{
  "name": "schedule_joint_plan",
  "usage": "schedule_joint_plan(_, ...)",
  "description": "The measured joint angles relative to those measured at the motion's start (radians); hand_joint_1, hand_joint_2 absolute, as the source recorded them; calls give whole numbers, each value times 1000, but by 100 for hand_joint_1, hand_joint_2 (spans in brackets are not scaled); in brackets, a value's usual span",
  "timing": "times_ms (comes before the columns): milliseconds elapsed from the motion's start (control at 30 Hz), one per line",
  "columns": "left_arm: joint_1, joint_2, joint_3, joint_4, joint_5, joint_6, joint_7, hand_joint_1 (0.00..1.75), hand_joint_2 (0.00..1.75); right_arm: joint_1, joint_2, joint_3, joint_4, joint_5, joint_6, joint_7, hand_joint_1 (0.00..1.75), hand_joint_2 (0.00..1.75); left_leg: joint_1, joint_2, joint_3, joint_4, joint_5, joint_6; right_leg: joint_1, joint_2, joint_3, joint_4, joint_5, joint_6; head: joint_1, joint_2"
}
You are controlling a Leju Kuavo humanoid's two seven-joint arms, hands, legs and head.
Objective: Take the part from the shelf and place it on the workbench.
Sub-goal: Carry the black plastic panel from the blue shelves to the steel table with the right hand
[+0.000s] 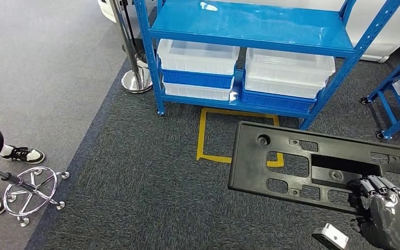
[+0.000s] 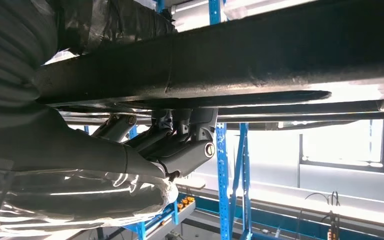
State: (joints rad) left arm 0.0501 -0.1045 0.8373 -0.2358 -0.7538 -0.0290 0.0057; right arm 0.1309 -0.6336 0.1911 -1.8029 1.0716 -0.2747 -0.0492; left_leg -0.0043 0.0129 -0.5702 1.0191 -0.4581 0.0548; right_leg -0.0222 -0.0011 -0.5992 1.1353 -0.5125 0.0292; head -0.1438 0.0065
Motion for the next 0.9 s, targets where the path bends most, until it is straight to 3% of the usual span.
schedule_joint_plan(100,0,0,0,0,0,0,0,0,175,0,0,0,0,0,0,0,175,175,0,0,-1,1,0,0,0,0,10,-15,4,-1,0,0)
schedule_joint_plan(200,-1,-2,6,-1,-1,0,0,0,175,2,0,-5,-1,0,0,3,175,175,-4,-1,-15,13,8,-14,10,0,39,-79,12,-16,0,0)
schedule_joint_plan(233,-2,-3,9,-1,-6,-1,0,0,175,4,0,-7,-1,1,0,4,175,175,-3,-3,-35,53,-24,-26,10,-2,33,-99,27,-29,-1,0)
schedule_joint_plan(300,-2,-2,14,-1,-15,-1,0,0,175,7,2,-8,-1,2,0,5,175,175,4,-5,-82,180,-117,-49,4,-4,-5,-105,65,-46,-3,0)
schedule_joint_plan(333,-2,-2,15,-1,-20,-2,0,0,175,8,3,-8,-1,2,1,5,175,175,7,-7,-104,254,-171,-57,0,-6,-27,-108,85,-50,-4,0)
schedule_joint_plan(367,-2,-2,16,-1,-21,-2,0,0,175,9,4,-8,-1,3,2,5,175,175,9,-7,-99,280,-185,-60,-1,-6,-42,-106,96,-48,-4,0)
schedule_joint_plan(400,-2,-2,16,-1,-22,-2,0,0,175,9,5,-8,-1,3,3,5,175,175,12,-6,-74,266,-179,-62,-2,-5,-57,-104,107,-45,-4,0)
schedule_joint_plan(433,-2,-2,16,-2,-24,-2,1,0,175,10,6,-8,-1,3,4,6,175,175,14,-6,-29,212,-160,-64,-4,-5,-71,-101,116,-41,-4,0)
schedule_joint_plan(500,-4,-2,17,-6,-30,-4,-1,0,175,11,8,-9,-1,2,5,8,175,175,15,-7,75,60,-128,-63,-5,-5,-94,-94,133,-29,-4,0)
schedule_joint_plan(533,-5,-2,17,-9,-34,-7,-5,0,175,12,9,-10,-1,0,6,9,175,175,14,-9,105,9,-120,-58,-5,-5,-100,-92,141,-22,-3,0)
schedule_joint_plan(567,-6,-2,17,-12,-36,-10,-8,0,175,13,9,-12,-1,-2,8,11,175,175,10,-10,117,-16,-117,-51,-5,-5,-102,-93,148,-14,-3,1)
schedule_joint_plan(667,0,-5,21,-25,-44,-24,-13,0,175,21,9,-15,-3,-14,19,16,175,175,5,-5,107,-22,-90,-25,-10,1,-97,-112,174,9,-1,0)
schedule_joint_plan(733,5,-9,29,-36,-50,-33,-12,0,175,29,9,-16,-4,-21,26,18,175,175,9,8,93,-29,-66,-11,-11,3,-116,-77,136,17,0,0)
schedule_joint_plan(833,14,-17,39,-58,-60,-49,-8,0,175,40,9,-19,-3,-26,29,22,175,175,7,30,60,-29,-41,-2,-10,2,-177,116,-1,23,3,0)
schedule_joint_plan(867,18,-20,41,-66,-64,-55,-7,0,175,46,9,-20,-3,-27,29,24,175,175,5,37,51,-27,-35,-1,-9,2,-181,162,-28,24,3,0)
schedule_joint_plan(900,21,-24,44,-76,-69,-62,-5,0,175,52,9,-20,-4,-28,29,26,175,175,2,44,43,-26,-30,-1,-8,1,-165,171,-35,22,3,0)
